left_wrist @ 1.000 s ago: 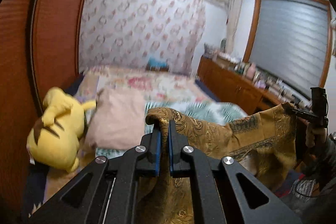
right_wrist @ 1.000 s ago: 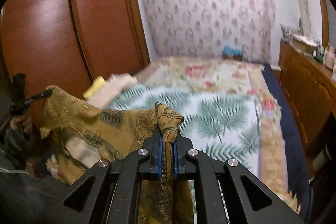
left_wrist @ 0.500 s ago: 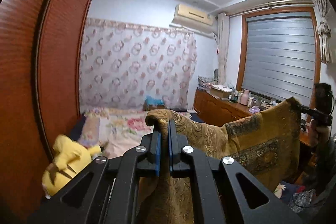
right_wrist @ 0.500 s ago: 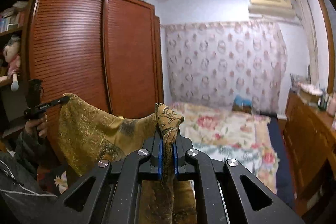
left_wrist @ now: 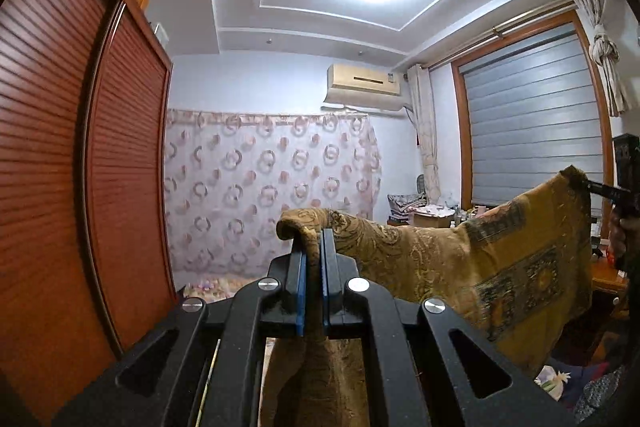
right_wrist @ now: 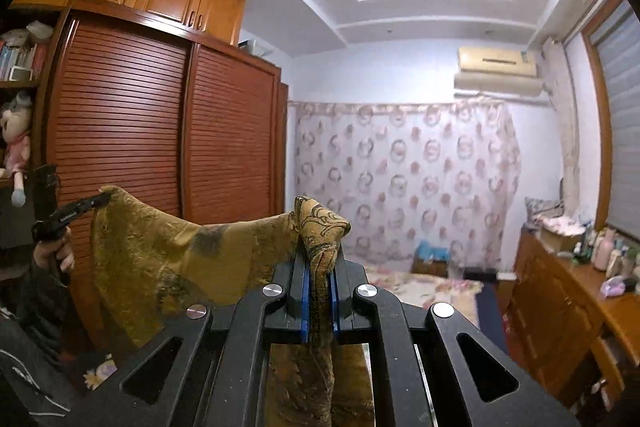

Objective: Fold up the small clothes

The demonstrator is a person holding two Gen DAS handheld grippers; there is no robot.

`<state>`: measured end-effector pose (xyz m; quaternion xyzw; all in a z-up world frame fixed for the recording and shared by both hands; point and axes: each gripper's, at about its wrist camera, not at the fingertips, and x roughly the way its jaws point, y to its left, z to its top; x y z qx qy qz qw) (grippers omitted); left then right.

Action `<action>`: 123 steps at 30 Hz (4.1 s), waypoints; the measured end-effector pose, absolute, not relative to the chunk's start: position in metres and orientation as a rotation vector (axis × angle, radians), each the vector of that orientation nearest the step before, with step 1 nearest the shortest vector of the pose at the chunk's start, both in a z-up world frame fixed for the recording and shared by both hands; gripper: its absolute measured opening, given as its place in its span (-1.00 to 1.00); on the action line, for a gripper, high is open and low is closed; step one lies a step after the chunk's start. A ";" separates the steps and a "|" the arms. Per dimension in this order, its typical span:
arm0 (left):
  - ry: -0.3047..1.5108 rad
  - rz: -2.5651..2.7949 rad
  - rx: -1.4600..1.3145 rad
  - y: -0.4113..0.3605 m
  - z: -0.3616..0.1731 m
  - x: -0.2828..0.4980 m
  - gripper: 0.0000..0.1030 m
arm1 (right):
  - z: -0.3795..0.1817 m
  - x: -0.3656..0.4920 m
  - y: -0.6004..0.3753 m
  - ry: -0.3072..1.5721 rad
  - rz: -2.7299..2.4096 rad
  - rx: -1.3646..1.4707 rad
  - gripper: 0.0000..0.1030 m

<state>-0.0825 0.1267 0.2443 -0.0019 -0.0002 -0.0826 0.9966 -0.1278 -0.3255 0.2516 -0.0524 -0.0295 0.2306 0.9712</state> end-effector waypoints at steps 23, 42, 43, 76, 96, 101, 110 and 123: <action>0.455 -0.140 -0.001 0.092 0.057 0.200 -0.88 | 0.075 0.132 -0.255 0.429 0.314 -0.132 -0.86; 0.709 -0.120 -0.012 0.094 -0.023 0.262 -0.17 | 0.069 0.258 -0.244 0.629 0.248 -0.082 -0.44; 0.717 -0.119 -0.016 0.096 -0.026 0.259 -0.16 | 0.066 0.251 -0.247 0.623 0.247 -0.082 -0.32; 0.858 -0.133 -0.061 0.095 -0.088 0.190 0.17 | -0.013 0.157 -0.272 0.805 0.161 -0.028 -0.09; 0.855 -0.173 -0.089 0.093 -0.086 0.192 -0.89 | -0.005 0.147 -0.266 0.727 0.298 -0.029 -0.93; 0.789 -0.173 -0.097 0.088 -0.067 0.180 -0.91 | 0.010 0.137 -0.268 0.661 0.304 -0.022 -0.94; 0.675 -0.175 -0.103 0.090 -0.030 0.144 -0.91 | 0.030 0.107 -0.271 0.563 0.300 -0.033 -0.94; 0.634 -0.169 -0.104 0.085 -0.028 0.086 -0.91 | 0.021 0.045 -0.280 0.537 0.303 -0.056 -0.94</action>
